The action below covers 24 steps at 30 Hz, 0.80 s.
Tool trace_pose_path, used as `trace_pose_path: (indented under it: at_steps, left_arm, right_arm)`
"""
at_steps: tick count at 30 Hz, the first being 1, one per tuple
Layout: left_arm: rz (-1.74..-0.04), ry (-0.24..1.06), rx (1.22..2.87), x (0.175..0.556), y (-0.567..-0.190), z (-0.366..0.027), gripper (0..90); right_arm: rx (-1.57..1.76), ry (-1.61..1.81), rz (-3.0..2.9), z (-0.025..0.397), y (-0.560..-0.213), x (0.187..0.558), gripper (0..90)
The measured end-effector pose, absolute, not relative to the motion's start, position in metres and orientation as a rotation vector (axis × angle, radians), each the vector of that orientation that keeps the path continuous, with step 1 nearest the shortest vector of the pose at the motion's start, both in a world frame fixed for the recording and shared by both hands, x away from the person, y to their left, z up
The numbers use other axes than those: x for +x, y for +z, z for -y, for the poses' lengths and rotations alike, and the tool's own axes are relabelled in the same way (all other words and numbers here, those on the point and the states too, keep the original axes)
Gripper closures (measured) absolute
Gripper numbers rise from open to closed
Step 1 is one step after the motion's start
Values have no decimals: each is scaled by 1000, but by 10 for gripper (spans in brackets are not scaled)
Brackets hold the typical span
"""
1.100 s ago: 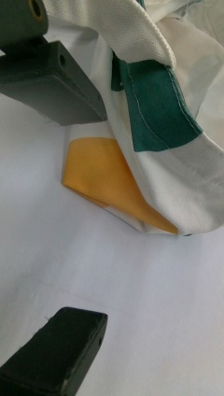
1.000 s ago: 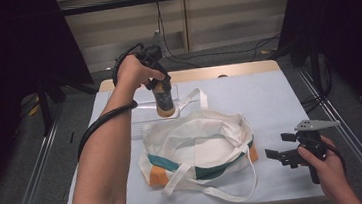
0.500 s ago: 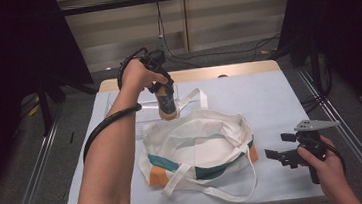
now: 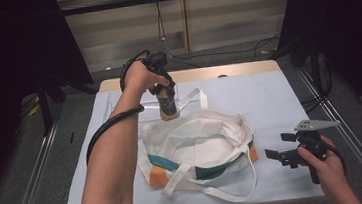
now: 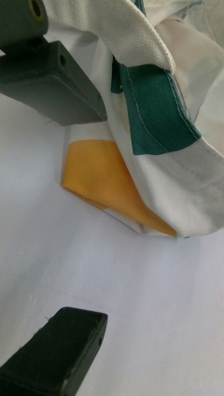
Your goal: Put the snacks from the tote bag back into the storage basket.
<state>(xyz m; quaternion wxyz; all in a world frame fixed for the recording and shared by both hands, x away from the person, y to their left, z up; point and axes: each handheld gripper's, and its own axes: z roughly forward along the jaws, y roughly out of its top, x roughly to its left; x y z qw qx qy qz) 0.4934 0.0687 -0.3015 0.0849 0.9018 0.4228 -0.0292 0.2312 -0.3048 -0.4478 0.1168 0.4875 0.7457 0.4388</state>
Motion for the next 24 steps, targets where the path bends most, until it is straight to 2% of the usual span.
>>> trace_pose_path:
  at_steps: [24]
  left_arm:
    - [-1277,-100,2703,493,-317,-68,301]
  right_arm:
    - [1424,1283,-2187,304,-448,231,39]
